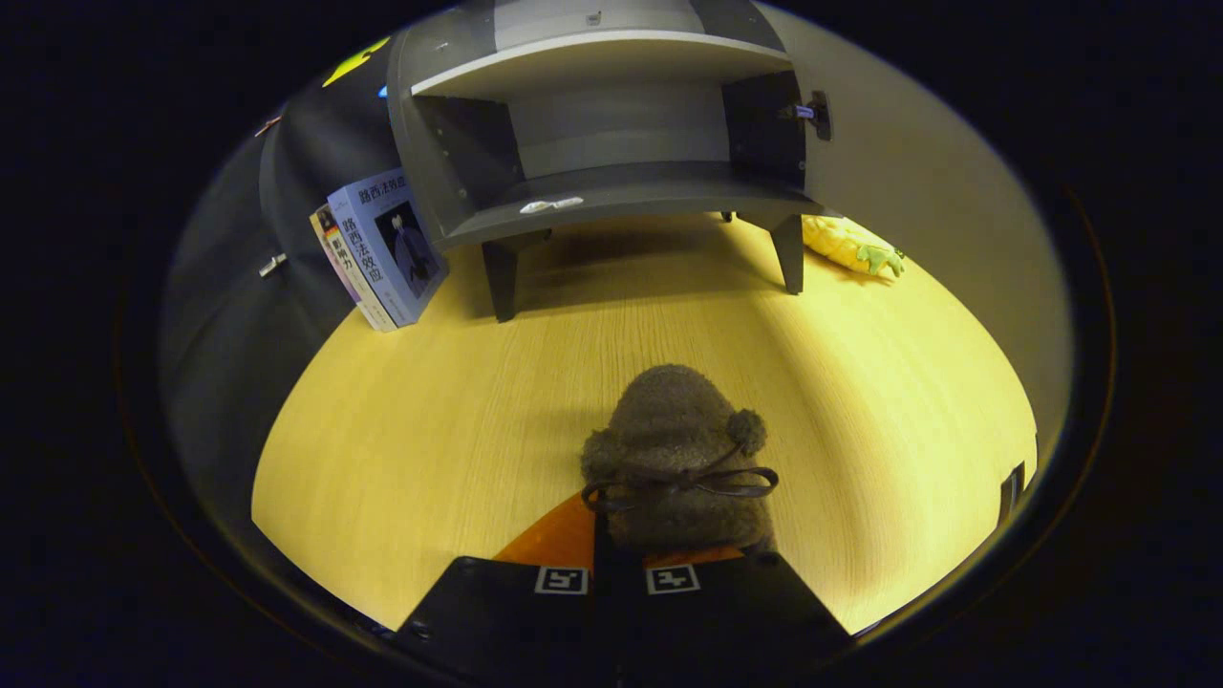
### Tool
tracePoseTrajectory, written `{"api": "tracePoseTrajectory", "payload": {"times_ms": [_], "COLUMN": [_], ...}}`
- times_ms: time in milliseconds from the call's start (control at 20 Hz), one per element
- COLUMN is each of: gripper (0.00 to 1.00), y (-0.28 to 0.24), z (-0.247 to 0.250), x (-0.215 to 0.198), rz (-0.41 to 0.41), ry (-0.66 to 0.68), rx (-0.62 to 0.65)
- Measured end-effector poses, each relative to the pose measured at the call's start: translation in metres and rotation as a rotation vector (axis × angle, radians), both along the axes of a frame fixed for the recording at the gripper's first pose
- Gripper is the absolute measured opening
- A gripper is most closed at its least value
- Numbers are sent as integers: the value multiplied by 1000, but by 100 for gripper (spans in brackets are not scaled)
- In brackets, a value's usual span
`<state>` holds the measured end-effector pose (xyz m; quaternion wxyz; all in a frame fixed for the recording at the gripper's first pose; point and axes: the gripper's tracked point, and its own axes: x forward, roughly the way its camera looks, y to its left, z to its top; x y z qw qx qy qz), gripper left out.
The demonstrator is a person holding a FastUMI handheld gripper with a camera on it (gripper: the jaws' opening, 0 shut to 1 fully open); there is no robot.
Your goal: Open the shoe cabinet door, grab the shoes and put them into the shoe cabinet, then close the shoe cabinet door.
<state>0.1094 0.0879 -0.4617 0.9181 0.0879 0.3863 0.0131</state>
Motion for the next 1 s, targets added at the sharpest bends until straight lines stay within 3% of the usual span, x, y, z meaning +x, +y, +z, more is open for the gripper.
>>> {"api": "tracePoseTrajectory", "payload": {"times_ms": [300, 600, 800, 1000], "gripper": [8, 8, 8, 8], "y": [-20, -24, -15, -15], "z": [98, 228, 292, 338], "x": [2, 16, 47, 104], "rz": [-29, 3, 27, 37], "ry": [-71, -190, -197, -210], "rx": [43, 19, 52, 60]}}
